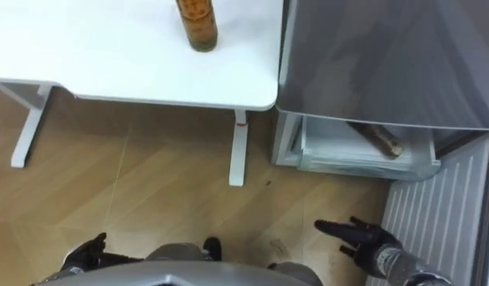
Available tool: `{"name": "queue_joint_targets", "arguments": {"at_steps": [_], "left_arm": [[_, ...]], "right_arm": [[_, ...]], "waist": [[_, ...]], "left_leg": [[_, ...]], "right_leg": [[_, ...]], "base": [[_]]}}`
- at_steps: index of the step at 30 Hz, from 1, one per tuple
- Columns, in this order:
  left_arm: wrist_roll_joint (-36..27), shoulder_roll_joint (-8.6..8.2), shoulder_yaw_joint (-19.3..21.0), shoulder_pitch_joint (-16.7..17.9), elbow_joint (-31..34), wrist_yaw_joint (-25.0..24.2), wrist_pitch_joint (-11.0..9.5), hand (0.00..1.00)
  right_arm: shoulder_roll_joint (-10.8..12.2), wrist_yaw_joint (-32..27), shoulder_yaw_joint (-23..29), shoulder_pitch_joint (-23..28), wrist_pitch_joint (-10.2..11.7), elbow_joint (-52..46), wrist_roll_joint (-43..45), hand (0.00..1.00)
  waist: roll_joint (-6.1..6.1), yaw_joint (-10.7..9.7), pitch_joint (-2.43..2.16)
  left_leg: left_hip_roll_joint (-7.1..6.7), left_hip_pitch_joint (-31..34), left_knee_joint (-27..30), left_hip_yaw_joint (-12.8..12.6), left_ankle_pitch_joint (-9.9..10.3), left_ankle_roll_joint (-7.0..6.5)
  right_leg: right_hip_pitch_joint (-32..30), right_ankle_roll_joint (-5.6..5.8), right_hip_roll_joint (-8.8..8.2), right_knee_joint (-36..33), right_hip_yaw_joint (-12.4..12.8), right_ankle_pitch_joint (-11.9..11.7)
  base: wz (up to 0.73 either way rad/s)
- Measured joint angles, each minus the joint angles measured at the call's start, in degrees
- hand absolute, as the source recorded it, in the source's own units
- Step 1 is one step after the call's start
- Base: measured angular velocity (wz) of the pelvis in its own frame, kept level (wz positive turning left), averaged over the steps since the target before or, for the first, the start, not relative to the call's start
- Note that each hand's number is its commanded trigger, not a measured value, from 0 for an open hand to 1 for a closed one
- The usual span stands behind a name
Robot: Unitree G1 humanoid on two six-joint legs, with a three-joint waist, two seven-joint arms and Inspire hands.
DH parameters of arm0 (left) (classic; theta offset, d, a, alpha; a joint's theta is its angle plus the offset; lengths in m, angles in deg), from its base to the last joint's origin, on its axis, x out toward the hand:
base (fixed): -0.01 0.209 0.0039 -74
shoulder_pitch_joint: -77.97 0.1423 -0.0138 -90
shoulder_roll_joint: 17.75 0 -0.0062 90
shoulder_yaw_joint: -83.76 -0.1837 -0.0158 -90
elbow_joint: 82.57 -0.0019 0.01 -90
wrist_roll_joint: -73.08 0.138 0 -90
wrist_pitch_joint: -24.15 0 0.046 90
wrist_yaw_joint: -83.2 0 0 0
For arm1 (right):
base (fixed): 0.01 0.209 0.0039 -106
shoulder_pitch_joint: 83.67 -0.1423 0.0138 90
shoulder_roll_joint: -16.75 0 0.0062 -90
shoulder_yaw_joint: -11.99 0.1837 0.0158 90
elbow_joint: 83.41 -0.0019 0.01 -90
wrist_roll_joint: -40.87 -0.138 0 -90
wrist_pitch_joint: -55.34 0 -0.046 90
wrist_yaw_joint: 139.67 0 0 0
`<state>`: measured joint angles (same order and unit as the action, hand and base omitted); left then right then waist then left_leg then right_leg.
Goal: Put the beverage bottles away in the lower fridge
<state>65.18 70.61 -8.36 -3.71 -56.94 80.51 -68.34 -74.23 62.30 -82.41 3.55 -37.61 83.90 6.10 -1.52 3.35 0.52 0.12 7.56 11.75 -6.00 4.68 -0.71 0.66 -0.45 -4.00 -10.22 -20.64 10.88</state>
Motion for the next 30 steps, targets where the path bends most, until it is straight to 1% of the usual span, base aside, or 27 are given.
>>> {"name": "queue_joint_targets", "arguments": {"at_steps": [2, 4, 6, 8, 10, 11, 13, 14, 15, 16, 17, 19, 21, 25, 29, 30], "left_arm": [[-0.22, -0.12, -0.01, 0.26, -0.02, 0.07, -0.15, 0.0], [-0.12, -0.53, 0.01, 0.52, -0.03, 0.43, -0.12, 0.0], [0.09, -1.52, 0.38, 0.47, -0.02, 1.04, -0.1, 0.0], [0.08, -2.56, 1.72, 0.45, -0.02, 1.28, -0.11, 0.0], [0.55, -2.77, 2.16, 0.52, -0.03, 1.79, -0.1, 0.0], [1.07, -2.79, 2.22, 0.5, -0.02, 2.06, -0.1, 0.0], [1.12, -3.21, 3.28, 0.47, -0.02, 2.07, -0.1, 0.0], [1.15, -3.63, 4.2, 0.61, -0.03, 2.04, -0.09, 0.0], [1.14, -3.96, 4.72, 0.78, -0.03, 2.05, -0.09, 0.0], [1.12, -4.14, 5.27, 0.88, -0.06, 2.04, -0.08, 0.0], [1.3, -4.52, 6.58, 1.12, -0.04, 2.09, -0.03, 0.0], [1.3, -4.63, 6.86, 1.37, -0.11, 2.15, 0.02, 0.0], [1.24, -4.7, 6.85, 1.62, -0.47, 2.44, 0.18, 0.0], [1.25, -4.81, 6.46, 0.82, -1.21, 2.94, 0.6, 0.0], [1.34, -4.79, 6.55, 0.13, -1.99, 3.32, 2.06, 0.0], [1.35, -4.76, 6.57, 0.14, -1.99, 3.38, 2.55, 0.0]], "right_arm": [[0.59, 0.11, -0.06, 1.0, 0.59, -0.17, -0.13, 0.0], [1.17, 0.13, -0.07, 1.98, 0.47, -0.16, -0.01, 0.0], [2.06, 0.11, 0.06, 2.42, 0.44, -0.17, 1.32, 0.0], [2.8, 0.1, 0.11, 2.9, 0.45, -0.69, 2.3, 0.0], [3.39, 0.08, 0.36, 3.86, 0.48, -1.84, 2.7, 0.0], [3.81, 0.03, 0.88, 4.45, 0.55, -2.01, 2.57, 0.0], [4.35, -0.25, 1.29, 5.27, 0.53, -1.88, 2.36, 0.0], [4.7, -0.43, 1.37, 5.8, 0.47, -1.86, 2.4, 0.0], [5.14, -0.78, 2.03, 6.35, 0.46, -1.82, 2.4, 0.0], [5.35, -0.92, 2.42, 6.63, 0.45, -1.82, 2.38, 0.0], [5.85, -1.38, 3.47, 7.56, 0.45, -1.83, 2.52, 0.0], [6.42, -2.05, 4.63, 8.64, 0.46, -1.66, 2.97, 0.0], [6.53, -3.51, 4.43, 9.33, 0.45, -1.72, 5.41, 0.0], [6.55, -5.74, 4.37, 8.85, 0.8, -1.88, 8.51, 0.0], [6.84, -8.38, 4.5, 7.75, 0.5, -2.21, 11.71, 0.0], [6.98, -8.97, 4.51, 7.75, 0.44, -2.23, 11.86, 0.0]], "waist": [[-0.1, -0.06, 0.12], [-0.21, -0.09, 0.15], [-0.36, -0.34, 0.22], [-0.46, -0.88, 0.22], [-0.73, -1.38, 0.27], [-0.55, -1.49, 0.17], [-0.58, -1.48, 0.17], [-0.7, -1.51, 0.18], [-0.62, -1.54, 0.04], [-0.72, -1.57, 0.08], [-0.83, -2.04, -0.02], [-0.93, -2.3, -0.05], [-0.89, -2.03, 0.02], [-0.63, -2.26, 0.05], [-0.35, -2.77, -0.16], [-0.09, -2.94, -0.3]], "left_leg": [[0.01, -1.13, -0.01, 0.05, 0.49, 0.19], [-0.08, -2.48, 0.06, 0.02, 1.17, 0.33], [-0.17, -3.66, 0.09, -0.06, 1.74, 0.42], [-0.33, -4.38, -0.05, -0.07, 2.04, 0.46], [-0.45, -4.79, -0.04, -0.16, 2.41, 0.47], [-0.48, -5.15, -0.02, -0.29, 2.66, 0.47], [-0.5, -5.78, 0.04, -0.7, 3.09, 0.46], [-0.5, -6.37, 0.01, -1.23, 3.42, 0.46], [-0.5, -7.03, 0.01, -1.65, 3.74, 0.43], [-0.51, -7.36, 0.01, -1.75, 3.93, 0.41], [-0.59, -7.98, 0.0, -1.74, 4.2, 0.39], [-0.69, -8.9, -0.02, -1.77, 4.68, 0.41], [-0.6, -9.8, -0.01, -2.17, 5.23, 0.48], [-0.57, -10.06, 0.1, -2.16, 5.61, 0.35], [-0.58, -10.25, 0.09, -2.43, 5.72, 0.27], [-0.58, -10.4, 0.02, -2.43, 5.72, 0.27]], "right_leg": [[1.61, 0.02, 0.17, 0.7, -0.07, 0.06], [3.05, 0.14, 0.12, 0.73, -0.07, 0.49], [4.35, 0.28, 0.04, 0.75, -0.05, 0.84], [4.8, 0.42, -0.01, 0.71, 0.05, 1.21], [5.16, 0.55, -0.02, 0.66, 0.1, 1.62], [5.43, 0.64, -0.03, 0.69, 0.29, 1.72], [5.91, 0.78, -0.03, 0.8, 0.75, 1.82], [6.44, 0.92, -0.05, 1.04, 1.19, 1.9], [7.18, 0.98, 0.01, 1.52, 1.77, 1.92], [7.45, 1.08, 0.0, 1.57, 1.97, 1.98], [8.03, 1.28, -0.07, 1.59, 2.03, 2.1], [8.86, 1.51, -0.11, 1.68, 2.29, 2.27], [9.34, 1.56, -0.04, 1.72, 3.46, 2.32], [9.34, 1.59, 0.04, 1.66, 4.79, 2.35], [9.26, 1.61, 0.03, 1.6, 5.07, 2.34], [9.36, 1.61, 0.03, 1.61, 5.07, 2.34]], "base": [[0.0], [0.0], [0.0], [0.0], [0.0], [-0.07], [-0.13], [-0.2], [-0.2], [-0.13], [-0.05], [-0.09], [-0.24], [-0.16], [-0.03], [0.0]]}}
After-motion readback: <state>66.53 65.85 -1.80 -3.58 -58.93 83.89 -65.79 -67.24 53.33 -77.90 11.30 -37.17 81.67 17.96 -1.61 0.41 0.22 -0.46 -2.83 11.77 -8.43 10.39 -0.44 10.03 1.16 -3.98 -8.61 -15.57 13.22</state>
